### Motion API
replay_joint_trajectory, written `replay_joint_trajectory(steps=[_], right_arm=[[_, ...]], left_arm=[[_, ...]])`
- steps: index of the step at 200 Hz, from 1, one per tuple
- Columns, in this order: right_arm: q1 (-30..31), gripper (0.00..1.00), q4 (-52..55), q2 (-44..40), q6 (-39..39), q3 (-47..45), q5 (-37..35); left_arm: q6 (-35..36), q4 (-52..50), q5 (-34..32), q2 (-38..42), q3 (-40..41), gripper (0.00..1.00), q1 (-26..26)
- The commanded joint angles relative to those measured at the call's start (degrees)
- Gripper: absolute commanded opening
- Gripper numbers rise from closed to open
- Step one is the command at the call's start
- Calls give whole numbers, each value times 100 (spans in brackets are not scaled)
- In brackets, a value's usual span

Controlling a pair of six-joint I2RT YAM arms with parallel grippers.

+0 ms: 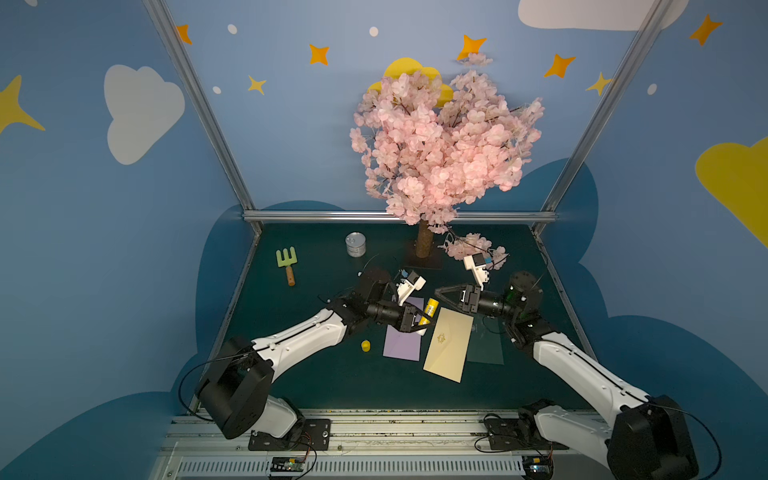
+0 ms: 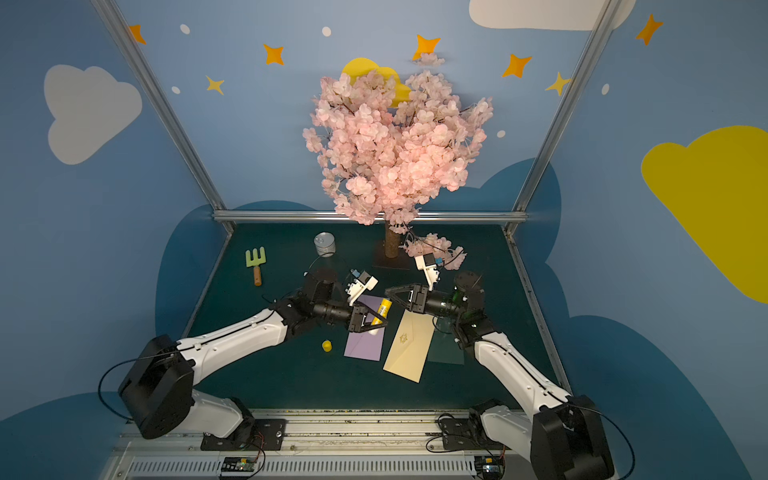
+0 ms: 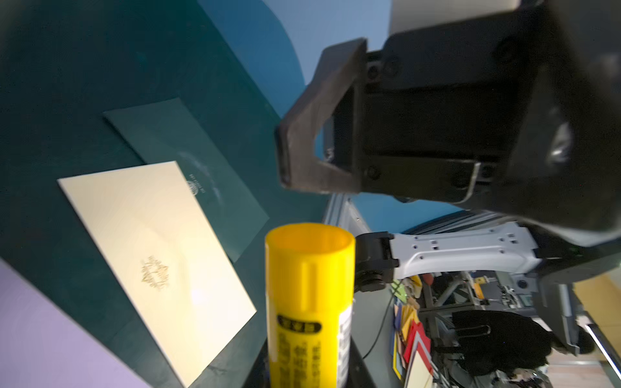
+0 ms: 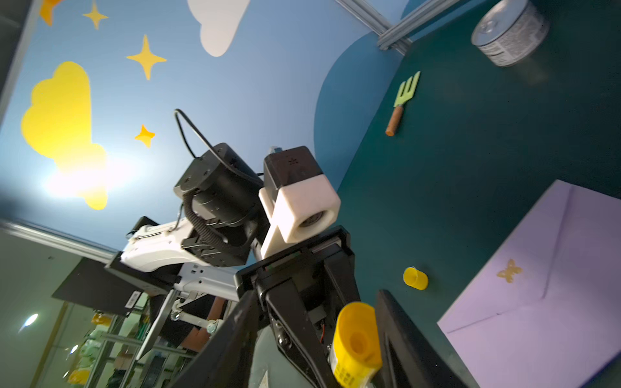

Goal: Seal the envelope with a glue stick
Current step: Screw the glue stick.

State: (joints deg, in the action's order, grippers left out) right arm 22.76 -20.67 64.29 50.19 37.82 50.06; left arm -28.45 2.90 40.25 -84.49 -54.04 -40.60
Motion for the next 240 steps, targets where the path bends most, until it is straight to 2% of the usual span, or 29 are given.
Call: replay_joint_trajectory(steps=[1, 62, 99, 116, 130, 146, 162, 211, 240], right_arm=[[141, 56, 1425, 83, -680, 274, -659], [458, 56, 1780, 528, -780, 453, -1162], [520, 43, 1455, 758, -546, 444, -1045], [540, 41, 1325, 793, -487, 428, -1019], [538, 43, 1315, 794, -493, 419, -1019], [537, 50, 1315, 782, -523, 410, -1050], [532, 50, 1275, 780, -513, 385, -1080], [533, 28, 1037, 901, -388, 337, -950], [528, 24, 1026, 846, -455, 314, -830]], left_arm=[[531, -796, -716, -99, -247, 3, -95], [483, -786, -947, -94, -213, 3, -145], [438, -714, -929, -120, -164, 3, -183], [424, -656, -882, -147, -142, 3, -185], [402, -626, -832, -156, -126, 3, -185], [393, -597, -791, -156, -124, 3, -192], [403, -597, -754, -163, -125, 3, -194], [380, -545, -704, -222, -107, 3, -212], [345, -518, -759, -217, -81, 3, -198]])
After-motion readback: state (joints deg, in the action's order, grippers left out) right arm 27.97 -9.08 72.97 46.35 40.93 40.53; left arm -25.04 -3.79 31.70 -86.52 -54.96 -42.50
